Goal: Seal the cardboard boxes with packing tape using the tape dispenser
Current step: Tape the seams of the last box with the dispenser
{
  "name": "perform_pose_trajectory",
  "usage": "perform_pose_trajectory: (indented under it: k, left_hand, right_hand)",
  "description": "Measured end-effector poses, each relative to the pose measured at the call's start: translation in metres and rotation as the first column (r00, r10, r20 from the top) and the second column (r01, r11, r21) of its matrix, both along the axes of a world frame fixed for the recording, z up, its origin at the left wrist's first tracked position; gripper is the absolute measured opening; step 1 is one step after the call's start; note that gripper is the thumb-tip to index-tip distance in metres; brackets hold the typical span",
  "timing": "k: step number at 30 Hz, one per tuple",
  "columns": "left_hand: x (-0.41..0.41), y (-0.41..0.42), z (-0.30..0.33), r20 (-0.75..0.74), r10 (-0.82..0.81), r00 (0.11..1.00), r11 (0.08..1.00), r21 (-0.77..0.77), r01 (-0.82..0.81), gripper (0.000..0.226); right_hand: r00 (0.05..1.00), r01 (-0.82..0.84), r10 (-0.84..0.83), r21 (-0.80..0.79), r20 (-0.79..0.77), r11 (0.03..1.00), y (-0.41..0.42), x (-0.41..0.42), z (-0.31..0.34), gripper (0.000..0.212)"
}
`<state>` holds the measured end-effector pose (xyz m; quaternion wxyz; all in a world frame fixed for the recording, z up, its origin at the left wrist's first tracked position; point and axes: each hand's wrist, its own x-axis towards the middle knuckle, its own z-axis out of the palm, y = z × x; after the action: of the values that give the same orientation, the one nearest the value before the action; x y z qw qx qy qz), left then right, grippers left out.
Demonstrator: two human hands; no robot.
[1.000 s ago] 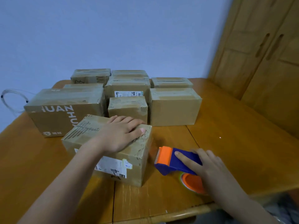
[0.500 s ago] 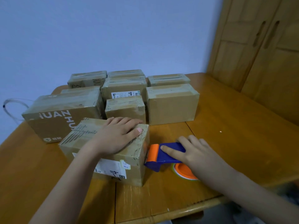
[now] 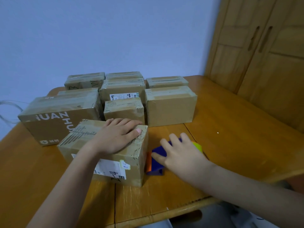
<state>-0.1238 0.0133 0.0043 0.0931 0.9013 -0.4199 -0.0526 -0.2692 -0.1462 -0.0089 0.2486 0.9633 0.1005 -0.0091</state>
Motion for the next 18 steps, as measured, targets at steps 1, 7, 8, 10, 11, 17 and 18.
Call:
perform_pose_trajectory:
  k: [1,7,8,10,11,17,18]
  left_hand:
    - [0.000,0.001,0.000,-0.009,-0.001,1.000,1.000,-0.003,0.001,0.081]
    - [0.003,0.000,-0.001,-0.019,0.028,0.999,1.000,-0.015,-0.028,0.071]
    - [0.003,0.000,-0.001,-0.015,0.028,0.999,1.000,-0.013,-0.028,0.076]
    - [0.003,0.000,0.000,-0.016,0.037,0.999,0.999,-0.012,-0.037,0.071]
    - [0.002,-0.001,0.000,-0.013,0.041,0.999,0.999,-0.009,-0.041,0.062]
    - [-0.001,-0.003,0.013,0.098,0.123,0.988,0.979,0.149,-0.136,0.048]
    - [0.000,-0.002,0.015,0.117,0.137,0.984,0.975,0.159,-0.155,0.049]
  right_hand:
    - [0.999,0.030,-0.030,0.004,-0.020,1.000,0.000,0.001,-0.006,0.062]
    - [0.952,0.283,-0.296,0.149,0.078,0.947,-0.031,-0.002,0.004,0.061]
    - [0.940,0.301,-0.326,0.202,0.101,0.932,-0.037,-0.006,0.006,0.061]
    - [0.914,0.334,-0.389,0.325,0.118,0.885,-0.047,-0.012,0.007,0.065]
    - [0.901,0.332,-0.415,0.415,0.126,0.847,-0.053,-0.014,0.006,0.070]
    - [0.824,0.066,-0.478,0.787,0.304,0.613,-0.073,-0.008,0.005,0.083]
    - [0.804,0.017,-0.488,0.809,0.338,0.588,-0.074,-0.005,0.006,0.085]
